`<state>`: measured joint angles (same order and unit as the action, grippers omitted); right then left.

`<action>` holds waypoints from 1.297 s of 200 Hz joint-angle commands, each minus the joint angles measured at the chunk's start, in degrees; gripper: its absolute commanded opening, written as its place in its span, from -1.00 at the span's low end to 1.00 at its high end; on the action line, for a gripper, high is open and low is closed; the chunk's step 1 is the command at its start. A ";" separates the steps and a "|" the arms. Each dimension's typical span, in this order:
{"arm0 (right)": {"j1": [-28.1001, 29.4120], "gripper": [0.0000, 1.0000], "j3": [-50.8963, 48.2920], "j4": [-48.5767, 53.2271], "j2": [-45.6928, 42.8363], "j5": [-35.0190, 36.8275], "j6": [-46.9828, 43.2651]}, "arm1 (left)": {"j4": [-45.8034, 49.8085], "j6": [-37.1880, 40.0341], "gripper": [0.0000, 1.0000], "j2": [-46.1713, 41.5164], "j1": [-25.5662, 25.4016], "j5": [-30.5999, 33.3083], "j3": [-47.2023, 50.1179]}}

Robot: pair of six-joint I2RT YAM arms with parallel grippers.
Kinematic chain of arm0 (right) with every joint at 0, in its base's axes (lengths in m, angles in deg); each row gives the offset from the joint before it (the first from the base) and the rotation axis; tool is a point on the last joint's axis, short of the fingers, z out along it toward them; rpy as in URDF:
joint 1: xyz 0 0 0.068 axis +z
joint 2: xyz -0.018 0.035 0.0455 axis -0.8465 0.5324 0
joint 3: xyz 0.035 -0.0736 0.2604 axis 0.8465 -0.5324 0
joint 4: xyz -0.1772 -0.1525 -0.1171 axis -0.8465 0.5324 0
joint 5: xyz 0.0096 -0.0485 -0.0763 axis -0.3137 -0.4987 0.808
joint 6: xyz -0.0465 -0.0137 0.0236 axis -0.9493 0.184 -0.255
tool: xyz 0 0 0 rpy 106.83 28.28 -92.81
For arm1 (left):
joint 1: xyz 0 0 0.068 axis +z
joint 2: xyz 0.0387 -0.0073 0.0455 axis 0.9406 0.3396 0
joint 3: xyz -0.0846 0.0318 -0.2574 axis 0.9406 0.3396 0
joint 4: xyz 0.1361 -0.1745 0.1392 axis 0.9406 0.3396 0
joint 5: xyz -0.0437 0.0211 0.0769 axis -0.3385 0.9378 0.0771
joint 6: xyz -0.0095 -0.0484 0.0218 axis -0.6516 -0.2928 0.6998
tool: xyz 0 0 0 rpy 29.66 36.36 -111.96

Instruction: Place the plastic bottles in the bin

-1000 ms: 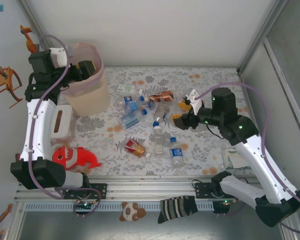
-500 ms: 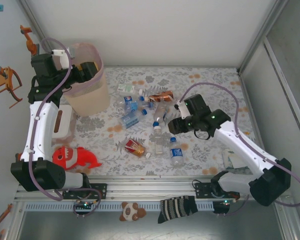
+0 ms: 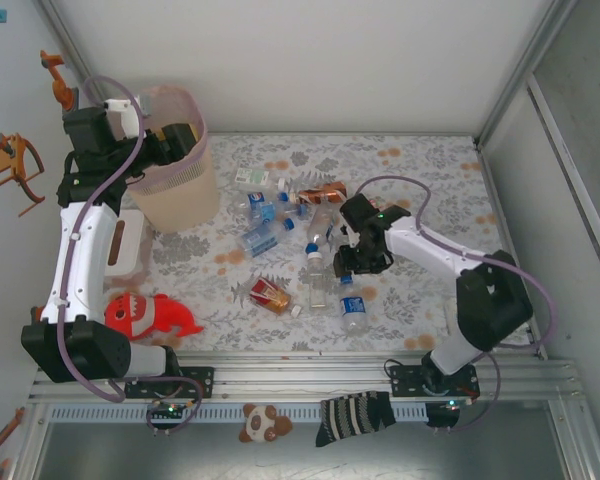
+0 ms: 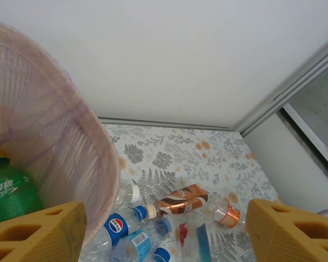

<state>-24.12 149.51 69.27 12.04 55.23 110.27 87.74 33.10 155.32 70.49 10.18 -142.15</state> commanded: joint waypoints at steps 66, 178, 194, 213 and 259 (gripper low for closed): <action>0.48 0.02 4.28 -1.68 10.83 2.21 0.63 | 2.17 -0.08 0.54 -2.29 -0.16 1.01 -0.41; 0.91 -0.35 3.43 -1.94 12.00 1.17 1.38 | 2.57 -0.23 0.54 -1.33 -0.16 1.06 -1.19; 0.91 -0.39 3.39 -1.90 11.26 1.30 1.61 | 2.64 -0.25 0.54 -1.26 -0.16 0.97 -1.17; 0.91 -0.42 3.54 -1.98 10.10 1.88 1.86 | 2.63 -0.25 0.55 -1.51 -0.16 0.97 -1.10; 0.91 -0.49 3.75 -3.19 3.78 3.93 2.04 | 1.72 -0.26 0.55 -1.59 -0.42 -0.31 -1.14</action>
<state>-23.81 152.68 66.30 21.31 56.85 111.34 90.14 33.06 154.97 70.49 11.30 -142.17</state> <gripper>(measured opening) 0.294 0.772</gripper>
